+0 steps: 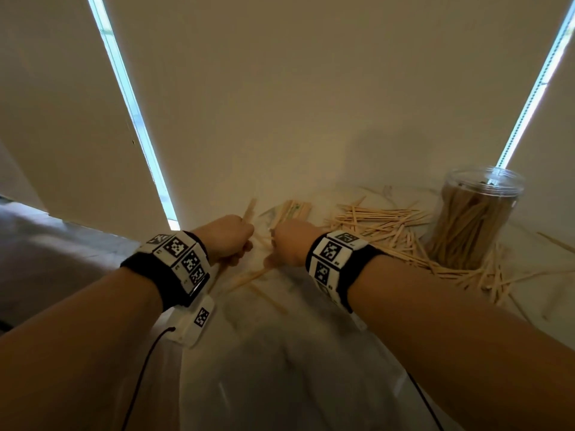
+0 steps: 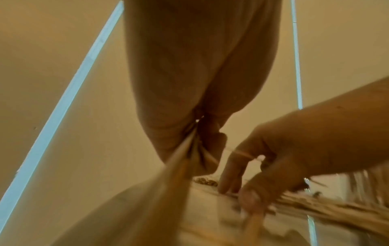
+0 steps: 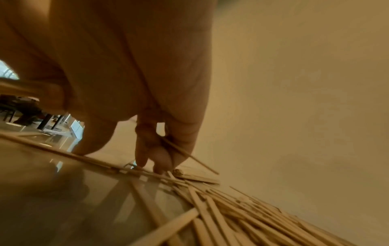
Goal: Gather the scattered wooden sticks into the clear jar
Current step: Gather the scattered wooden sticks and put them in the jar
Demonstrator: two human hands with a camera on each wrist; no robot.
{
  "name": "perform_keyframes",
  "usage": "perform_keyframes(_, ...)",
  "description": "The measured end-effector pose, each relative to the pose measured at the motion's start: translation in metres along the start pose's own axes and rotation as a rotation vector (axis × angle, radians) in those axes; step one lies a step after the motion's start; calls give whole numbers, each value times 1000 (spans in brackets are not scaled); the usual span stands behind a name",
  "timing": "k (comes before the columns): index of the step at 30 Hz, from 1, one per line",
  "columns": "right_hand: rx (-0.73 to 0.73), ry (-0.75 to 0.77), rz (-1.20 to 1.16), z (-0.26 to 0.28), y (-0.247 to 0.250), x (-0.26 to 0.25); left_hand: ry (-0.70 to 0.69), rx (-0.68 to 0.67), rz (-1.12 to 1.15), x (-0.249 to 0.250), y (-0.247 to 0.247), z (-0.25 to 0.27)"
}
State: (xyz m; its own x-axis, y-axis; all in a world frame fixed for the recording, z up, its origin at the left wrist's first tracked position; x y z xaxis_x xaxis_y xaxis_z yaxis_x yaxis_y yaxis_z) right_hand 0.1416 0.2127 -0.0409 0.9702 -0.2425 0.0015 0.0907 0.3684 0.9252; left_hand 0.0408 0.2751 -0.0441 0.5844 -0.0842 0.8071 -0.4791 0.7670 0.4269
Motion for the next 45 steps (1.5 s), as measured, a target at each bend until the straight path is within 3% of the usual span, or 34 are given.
perform_keyframes(8, 32, -47, 107, 25, -8, 42, -96, -229, -420, 5, -21, 4)
perform_keyframes(11, -2, -39, 80, 38, -10, 57, -82, -373, -621, 3, -43, 13)
perform_keyframes(15, -80, 12, 130, 53, -18, 65, -152, -280, -765, 12, -55, 17)
perform_keyframes(20, -31, 33, 121, 67, -24, 77, -190, -181, -783, 15, -64, 23)
perform_keyframes(25, -83, -13, 51, 81, -31, 94, -109, -350, -868, 19, -68, 35)
perform_keyframes(28, -71, 18, 33, 87, -34, 91, -113, -278, -1060, 16, -74, 37)
perform_keyframes(32, -83, 50, -34, 88, -38, 86, -167, -127, -1075, 21, -78, 37)
perform_keyframes(41, -55, -7, 15, 105, -36, 89, -61, -184, -1050, 23, -79, 31)
perform_keyframes(43, -28, -25, -12, 108, -34, 96, -82, -155, -977, 26, -77, 29)
perform_keyframes(45, 9, -63, -103, 107, -33, 108, -167, -130, -729, 34, -76, 27)
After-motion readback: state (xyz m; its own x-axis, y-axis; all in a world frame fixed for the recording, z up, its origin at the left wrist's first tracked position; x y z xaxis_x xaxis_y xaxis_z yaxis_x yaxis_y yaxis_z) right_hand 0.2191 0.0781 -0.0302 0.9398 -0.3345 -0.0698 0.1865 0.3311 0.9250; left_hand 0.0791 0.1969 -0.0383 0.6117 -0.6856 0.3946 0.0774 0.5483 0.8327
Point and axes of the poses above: each hand's wrist, its own z-axis away from the middle knuckle, its own y-axis out of the back of the hand, x = y × z, the point moved 6 cm from there along -z, towards the middle knuckle, and after that the axes turned 12 degrees about -x, right-handed, at the moved point
